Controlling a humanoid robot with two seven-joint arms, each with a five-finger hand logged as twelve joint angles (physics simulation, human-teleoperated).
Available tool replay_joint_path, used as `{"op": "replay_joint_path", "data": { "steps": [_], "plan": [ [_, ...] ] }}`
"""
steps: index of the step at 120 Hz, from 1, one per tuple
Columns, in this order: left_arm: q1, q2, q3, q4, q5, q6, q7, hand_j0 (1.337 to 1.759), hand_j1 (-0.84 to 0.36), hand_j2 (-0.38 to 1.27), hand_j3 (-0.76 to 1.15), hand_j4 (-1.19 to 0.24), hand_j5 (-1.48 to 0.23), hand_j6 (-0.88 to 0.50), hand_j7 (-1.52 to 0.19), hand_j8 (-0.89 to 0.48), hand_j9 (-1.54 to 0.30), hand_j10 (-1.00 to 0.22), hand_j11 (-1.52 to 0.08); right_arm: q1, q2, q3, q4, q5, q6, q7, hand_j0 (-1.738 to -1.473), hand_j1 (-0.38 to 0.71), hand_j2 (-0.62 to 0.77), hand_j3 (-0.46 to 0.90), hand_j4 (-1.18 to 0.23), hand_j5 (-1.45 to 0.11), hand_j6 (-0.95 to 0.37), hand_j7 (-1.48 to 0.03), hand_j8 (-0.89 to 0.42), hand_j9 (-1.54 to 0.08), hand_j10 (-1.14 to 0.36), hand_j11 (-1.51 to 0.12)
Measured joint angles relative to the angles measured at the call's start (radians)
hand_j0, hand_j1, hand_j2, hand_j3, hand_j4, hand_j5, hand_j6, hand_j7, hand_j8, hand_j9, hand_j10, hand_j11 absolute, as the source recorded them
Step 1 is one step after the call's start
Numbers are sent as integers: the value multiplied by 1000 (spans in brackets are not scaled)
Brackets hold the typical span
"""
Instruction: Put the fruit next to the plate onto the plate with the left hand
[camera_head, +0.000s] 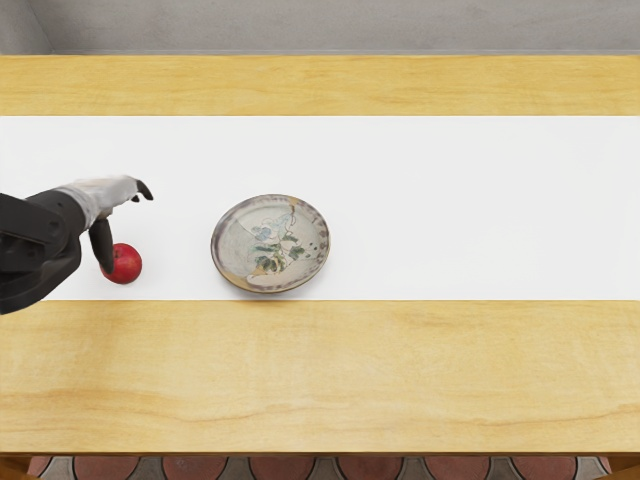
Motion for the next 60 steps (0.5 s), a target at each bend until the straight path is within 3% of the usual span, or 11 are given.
{"op": "replay_joint_path", "data": {
  "steps": [21,60],
  "plan": [
    [39,-55,17,1,-23,29,25,1658,51,50,0,-249,-323,-249,-323,-249,-323,-249,-323,0,0,0,0,0,0,0,-1658,-318,-5,0,-26,-34,-26,-34,-26,-34,-26,-34],
    [82,-89,54,18,-48,35,32,1658,49,50,0,-250,-325,-250,-325,-250,-325,-250,-325,0,0,0,0,0,0,0,-1658,-318,-5,0,-26,-34,-26,-34,-26,-34,-26,-34]
  ]
}}
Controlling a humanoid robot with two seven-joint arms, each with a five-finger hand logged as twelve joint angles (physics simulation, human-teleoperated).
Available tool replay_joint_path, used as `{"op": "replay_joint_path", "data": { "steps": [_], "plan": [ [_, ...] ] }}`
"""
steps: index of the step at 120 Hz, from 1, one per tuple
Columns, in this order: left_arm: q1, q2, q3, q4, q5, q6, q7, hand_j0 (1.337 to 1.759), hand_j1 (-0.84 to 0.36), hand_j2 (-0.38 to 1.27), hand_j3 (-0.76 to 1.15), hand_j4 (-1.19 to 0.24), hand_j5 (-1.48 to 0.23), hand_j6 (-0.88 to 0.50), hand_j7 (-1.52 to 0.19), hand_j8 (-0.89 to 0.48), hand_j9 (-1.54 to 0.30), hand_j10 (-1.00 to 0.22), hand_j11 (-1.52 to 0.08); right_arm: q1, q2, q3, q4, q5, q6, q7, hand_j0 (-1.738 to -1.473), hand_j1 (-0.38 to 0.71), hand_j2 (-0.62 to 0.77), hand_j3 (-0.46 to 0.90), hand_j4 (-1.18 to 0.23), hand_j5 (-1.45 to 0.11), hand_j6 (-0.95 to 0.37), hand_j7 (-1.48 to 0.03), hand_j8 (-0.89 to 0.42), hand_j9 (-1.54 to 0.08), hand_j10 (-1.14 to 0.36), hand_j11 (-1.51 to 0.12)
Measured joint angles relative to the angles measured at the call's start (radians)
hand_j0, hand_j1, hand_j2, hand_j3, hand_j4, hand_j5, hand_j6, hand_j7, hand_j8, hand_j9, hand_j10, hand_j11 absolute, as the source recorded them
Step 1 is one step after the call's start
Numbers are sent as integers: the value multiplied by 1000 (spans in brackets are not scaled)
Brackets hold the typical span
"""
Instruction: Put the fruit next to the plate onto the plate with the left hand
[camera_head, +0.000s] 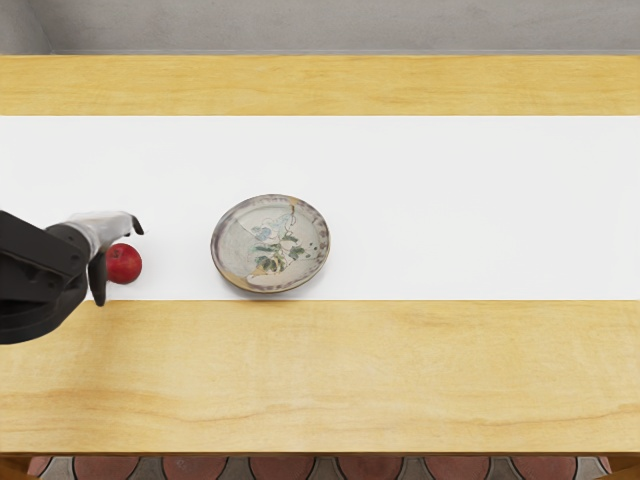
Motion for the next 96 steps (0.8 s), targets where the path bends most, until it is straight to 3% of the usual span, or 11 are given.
{"op": "replay_joint_path", "data": {
  "steps": [48,96],
  "plan": [
    [39,-46,7,79,-1,0,1,1658,49,50,0,-251,-325,-251,-325,-251,-325,-251,-325,0,0,0,0,0,0,0,-1658,-318,-5,0,-26,-34,-26,-34,-26,-34,-26,-34],
    [68,-66,7,109,-1,0,-2,1658,-7,60,0,-297,-386,-297,-386,-297,-386,-297,-386,0,0,0,0,0,0,0,-1658,-318,-5,0,-26,-34,-26,-34,-26,-34,-26,-34]
  ]
}}
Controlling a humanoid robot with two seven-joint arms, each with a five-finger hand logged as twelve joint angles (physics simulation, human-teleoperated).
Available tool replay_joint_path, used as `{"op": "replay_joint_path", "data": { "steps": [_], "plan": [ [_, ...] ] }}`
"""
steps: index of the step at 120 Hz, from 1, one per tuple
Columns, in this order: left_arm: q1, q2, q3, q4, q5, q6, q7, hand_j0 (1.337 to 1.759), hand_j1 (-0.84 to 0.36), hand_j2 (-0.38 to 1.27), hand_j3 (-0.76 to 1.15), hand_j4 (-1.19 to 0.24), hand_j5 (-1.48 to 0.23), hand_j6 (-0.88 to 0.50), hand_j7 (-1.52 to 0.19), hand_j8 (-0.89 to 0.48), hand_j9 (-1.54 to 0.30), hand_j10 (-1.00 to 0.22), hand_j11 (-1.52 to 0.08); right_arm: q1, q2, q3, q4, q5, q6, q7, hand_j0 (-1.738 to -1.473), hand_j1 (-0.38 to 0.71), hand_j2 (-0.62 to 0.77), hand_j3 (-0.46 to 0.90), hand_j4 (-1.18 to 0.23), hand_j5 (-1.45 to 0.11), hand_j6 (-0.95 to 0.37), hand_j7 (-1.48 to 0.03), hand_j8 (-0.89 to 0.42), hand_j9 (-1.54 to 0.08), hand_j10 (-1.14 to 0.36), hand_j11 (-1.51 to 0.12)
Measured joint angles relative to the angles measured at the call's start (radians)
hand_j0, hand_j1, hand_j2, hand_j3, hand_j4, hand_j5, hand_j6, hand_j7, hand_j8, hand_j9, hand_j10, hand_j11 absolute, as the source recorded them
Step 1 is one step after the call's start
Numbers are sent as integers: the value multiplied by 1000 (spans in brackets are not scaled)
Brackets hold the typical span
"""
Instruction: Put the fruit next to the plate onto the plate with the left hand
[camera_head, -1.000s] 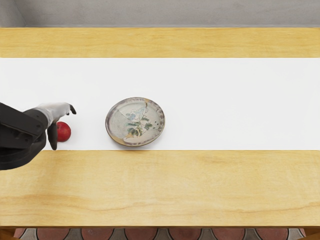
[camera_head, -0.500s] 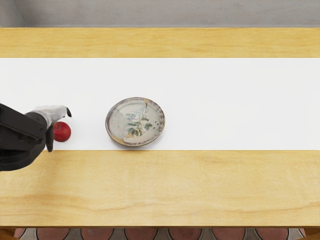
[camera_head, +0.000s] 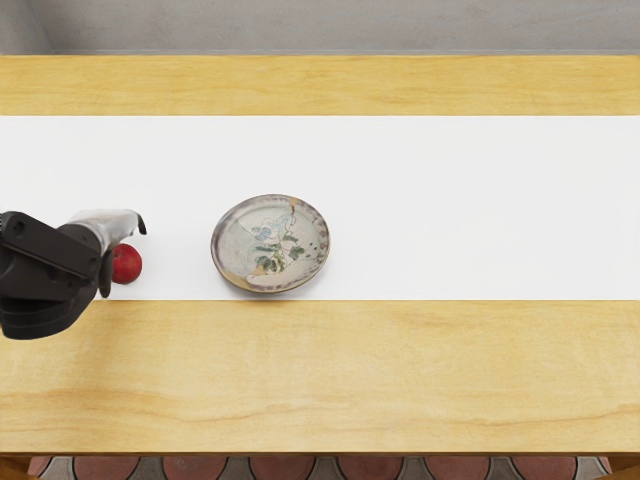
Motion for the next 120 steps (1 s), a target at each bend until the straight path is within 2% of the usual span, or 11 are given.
{"op": "replay_joint_path", "data": {
  "steps": [49,120],
  "plan": [
    [13,-10,1,35,2,0,-1,1657,-136,84,0,-421,-554,-422,-554,-422,-553,-422,-553,0,0,0,0,0,0,0,-1658,-318,-5,0,-26,-34,-26,-34,-26,-34,-26,-34],
    [13,-29,-4,37,5,0,-6,1658,-221,98,0,-478,-621,-478,-621,-478,-621,-478,-621,0,0,0,0,0,0,0,-1658,-318,-5,0,-26,-34,-26,-34,-26,-34,-26,-34]
  ]
}}
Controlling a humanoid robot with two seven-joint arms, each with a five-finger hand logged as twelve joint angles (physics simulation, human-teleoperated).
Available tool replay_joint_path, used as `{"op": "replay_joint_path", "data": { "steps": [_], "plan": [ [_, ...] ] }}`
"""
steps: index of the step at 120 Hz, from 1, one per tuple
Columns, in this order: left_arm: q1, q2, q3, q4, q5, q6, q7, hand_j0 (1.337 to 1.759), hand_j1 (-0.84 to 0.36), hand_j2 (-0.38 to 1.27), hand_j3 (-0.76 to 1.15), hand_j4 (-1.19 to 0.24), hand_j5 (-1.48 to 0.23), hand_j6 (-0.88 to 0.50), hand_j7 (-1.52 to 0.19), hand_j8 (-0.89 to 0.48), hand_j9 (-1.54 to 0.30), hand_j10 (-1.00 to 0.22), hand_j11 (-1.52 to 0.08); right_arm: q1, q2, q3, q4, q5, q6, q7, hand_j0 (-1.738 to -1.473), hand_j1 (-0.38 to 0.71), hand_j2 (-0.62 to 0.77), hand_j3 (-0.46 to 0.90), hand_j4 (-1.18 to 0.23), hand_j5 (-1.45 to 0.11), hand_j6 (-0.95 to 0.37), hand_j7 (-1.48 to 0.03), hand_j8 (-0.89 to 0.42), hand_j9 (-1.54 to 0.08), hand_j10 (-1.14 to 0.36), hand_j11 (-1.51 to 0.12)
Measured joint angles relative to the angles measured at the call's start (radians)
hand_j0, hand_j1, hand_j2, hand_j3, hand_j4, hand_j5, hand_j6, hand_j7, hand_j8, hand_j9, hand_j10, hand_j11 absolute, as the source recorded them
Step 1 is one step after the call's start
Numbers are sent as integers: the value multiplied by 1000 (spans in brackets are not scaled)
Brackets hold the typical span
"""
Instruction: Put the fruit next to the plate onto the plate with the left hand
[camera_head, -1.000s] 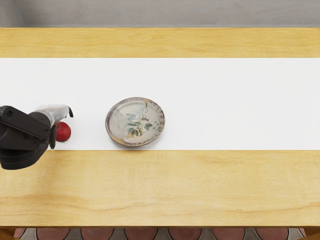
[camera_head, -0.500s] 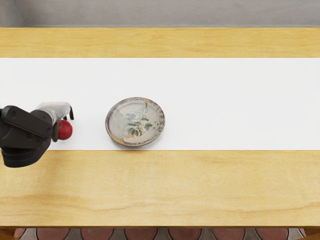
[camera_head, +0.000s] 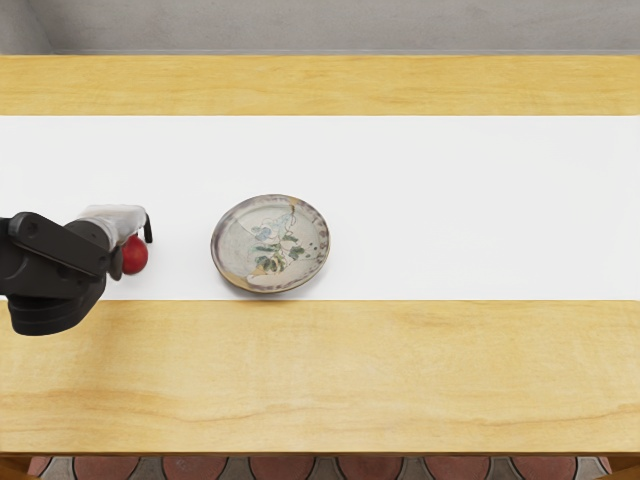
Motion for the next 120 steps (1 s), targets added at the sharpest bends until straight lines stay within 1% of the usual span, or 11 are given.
{"op": "replay_joint_path", "data": {
  "steps": [15,33,50,55,56,74,101,104,108,114,120],
  "plan": [
    [1,0,-1,1,0,0,-1,1658,-260,138,0,-518,-677,-463,-677,-518,-676,-518,-676,0,0,0,0,0,0,0,-1658,-318,-5,0,-26,-34,-26,-34,-26,-34,-26,-34],
    [6,-3,-1,2,1,1,0,1655,-285,213,0,-576,-760,-436,-776,-504,-779,-588,-778,0,0,0,0,0,0,0,-1658,-318,-5,0,-26,-34,-26,-34,-26,-34,-26,-34],
    [11,-5,-2,3,3,1,1,1650,-280,178,0,-525,-880,-381,-904,-454,-915,-664,-914,0,0,0,0,0,0,0,-1658,-318,-5,0,-26,-34,-26,-34,-26,-34,-26,-34],
    [14,-6,-2,3,4,3,1,1649,-317,249,0,-506,-900,-356,-938,-424,-952,-690,-951,0,0,0,0,0,0,0,-1658,-318,-5,0,-26,-34,-26,-34,-26,-34,-26,-34],
    [14,-7,-2,3,4,3,1,1650,-327,320,0,-501,-905,-348,-943,-419,-957,-696,-956,0,0,0,0,0,0,0,-1658,-318,-5,0,-26,-34,-26,-34,-26,-34,-26,-34],
    [14,-9,-2,3,3,-2,0,1644,-364,311,0,-414,-1048,-254,-1065,-356,-1087,-763,-1090,0,0,0,0,0,0,0,-1658,-318,-5,0,-26,-34,-26,-34,-26,-34,-26,-34],
    [16,-15,-4,3,5,-4,3,1633,-394,318,0,-340,-1131,-190,-1149,-299,-1181,-801,-1188,0,0,0,0,0,0,0,-1658,-318,-5,0,-26,-34,-26,-34,-26,-34,-26,-34],
    [18,-15,-4,3,5,-2,3,1632,-430,450,0,-341,-1129,-192,-1151,-297,-1191,-801,-1200,0,0,0,0,0,0,0,-1658,-318,-5,0,-26,-34,-26,-34,-26,-34,-26,-34],
    [21,-18,-4,3,3,2,2,1631,-455,466,0,-344,-1115,-185,-1153,-291,-1201,-801,-1211,0,0,0,0,0,0,0,-1658,-318,-5,0,-26,-34,-26,-34,-26,-34,-26,-34],
    [21,-21,-4,4,3,3,1,1626,-501,584,0,-344,-1115,-163,-1170,-265,-1218,-799,-1231,0,0,0,0,0,0,0,-1658,-318,-5,0,-26,-34,-26,-34,-26,-34,-26,-34],
    [21,-21,-4,4,4,2,0,1621,-483,418,0,-342,-1123,-148,-1176,-253,-1234,-795,-1251,0,0,0,0,0,0,0,-1658,-318,-5,0,-26,-34,-26,-34,-26,-34,-26,-34]
  ]
}}
